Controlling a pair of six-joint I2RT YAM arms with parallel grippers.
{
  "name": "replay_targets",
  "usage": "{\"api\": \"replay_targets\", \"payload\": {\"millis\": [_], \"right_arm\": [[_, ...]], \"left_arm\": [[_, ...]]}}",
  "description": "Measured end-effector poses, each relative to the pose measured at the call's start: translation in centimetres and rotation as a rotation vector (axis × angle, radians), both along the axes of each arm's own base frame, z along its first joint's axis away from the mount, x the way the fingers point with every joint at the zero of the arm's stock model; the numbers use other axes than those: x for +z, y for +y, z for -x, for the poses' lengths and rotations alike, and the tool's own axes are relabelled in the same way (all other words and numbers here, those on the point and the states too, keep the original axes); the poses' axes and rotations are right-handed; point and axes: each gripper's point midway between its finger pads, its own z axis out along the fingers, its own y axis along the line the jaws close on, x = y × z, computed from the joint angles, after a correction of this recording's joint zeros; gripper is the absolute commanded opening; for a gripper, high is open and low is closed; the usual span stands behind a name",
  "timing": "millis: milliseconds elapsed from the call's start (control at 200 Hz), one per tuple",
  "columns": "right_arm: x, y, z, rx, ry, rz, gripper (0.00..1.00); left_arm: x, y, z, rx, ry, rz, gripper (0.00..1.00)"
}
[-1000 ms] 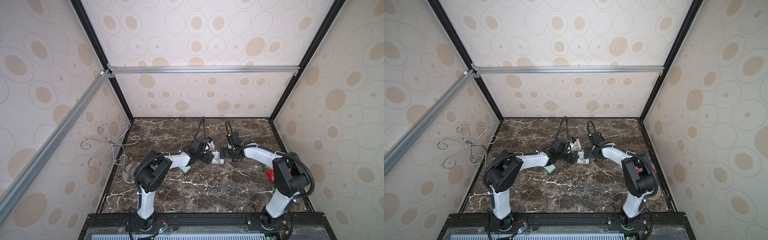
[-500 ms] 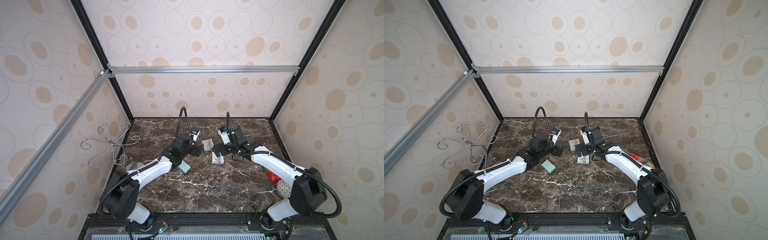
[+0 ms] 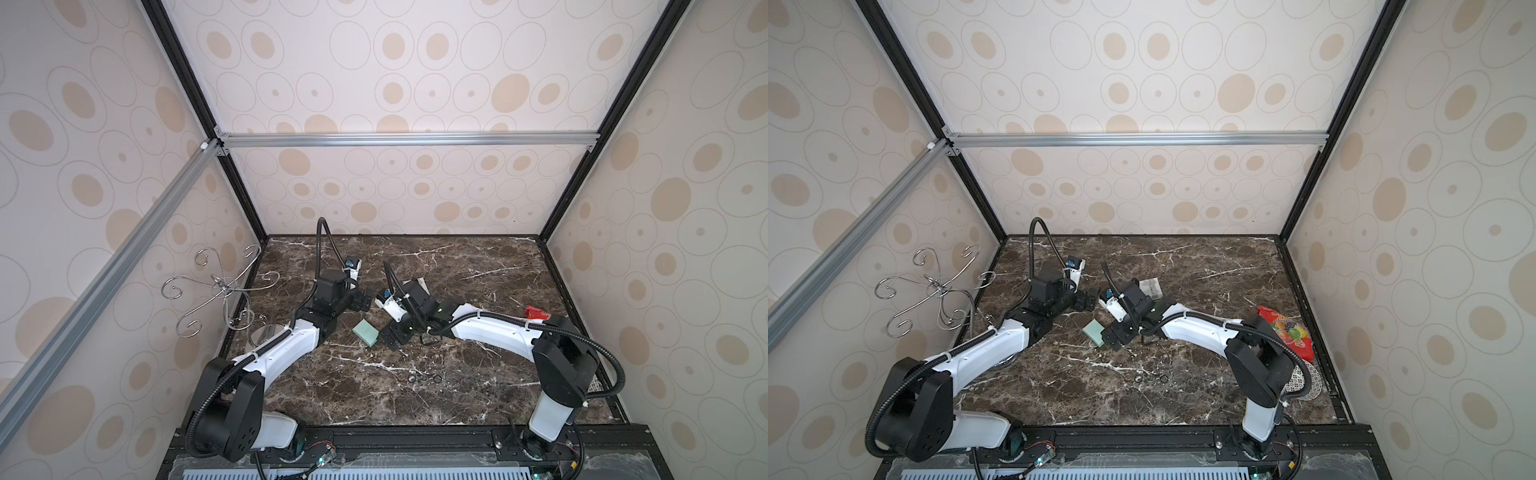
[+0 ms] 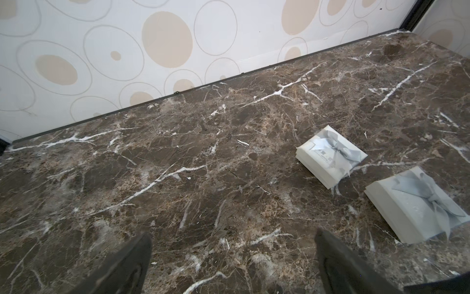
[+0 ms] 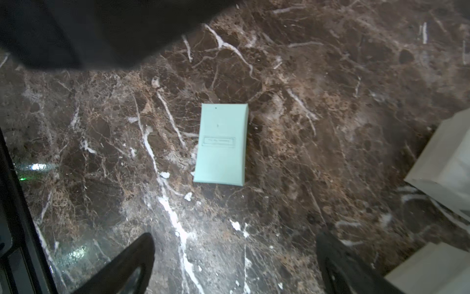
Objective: Take the rings out of the lift-off lid box
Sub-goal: Pick up the jewelry box from the center of the board.
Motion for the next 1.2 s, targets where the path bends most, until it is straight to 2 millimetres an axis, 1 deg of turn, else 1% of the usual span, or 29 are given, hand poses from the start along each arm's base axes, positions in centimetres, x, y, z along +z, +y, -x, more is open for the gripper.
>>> {"api": "replay_targets", "payload": {"millis": [145,215,315,380,505,725,980,1065,1200], "right_arm": [[0.1,2.0,0.1,0.022,-0.019,-0.023,0.98],[-0.4,2.7,0.0,0.02,-0.02,-0.023,0.96],[-1.4,3.1,-0.6,0.004,-0.015,-0.013,0.93],[-2.2,3.2,-0.8,-0.005,-0.01,-0.003,0.92],[-2.8,3.5,-1.3,-0.018,-0.007,0.006,0.88],[-4.2,4.0,-1.8,-0.044,0.004,0.022,0.86],[-6.8,4.2,-2.4,-0.087,0.04,0.057,0.83],[-7.1,4.4,-2.7,-0.096,0.046,0.059,0.81],[-7.3,4.9,-3.0,-0.105,0.049,0.053,0.74]], "left_arm": [[-1.9,0.9,-0.9,0.017,0.036,-0.007,1.0],[-2.9,1.4,-1.1,0.025,0.059,-0.017,1.0],[-3.7,1.8,-1.3,0.03,0.077,-0.023,1.0],[-3.8,2.0,-1.4,0.033,0.078,-0.028,1.0],[-3.6,2.7,-1.8,0.045,0.071,-0.021,1.0],[-3.6,3.5,-2.1,0.063,0.066,-0.018,1.0],[-3.8,3.8,-2.3,0.069,0.072,-0.015,1.0],[-3.8,3.9,-2.3,0.072,0.07,-0.014,1.0],[-3.8,4.3,-2.5,0.081,0.069,-0.011,1.0]]}}
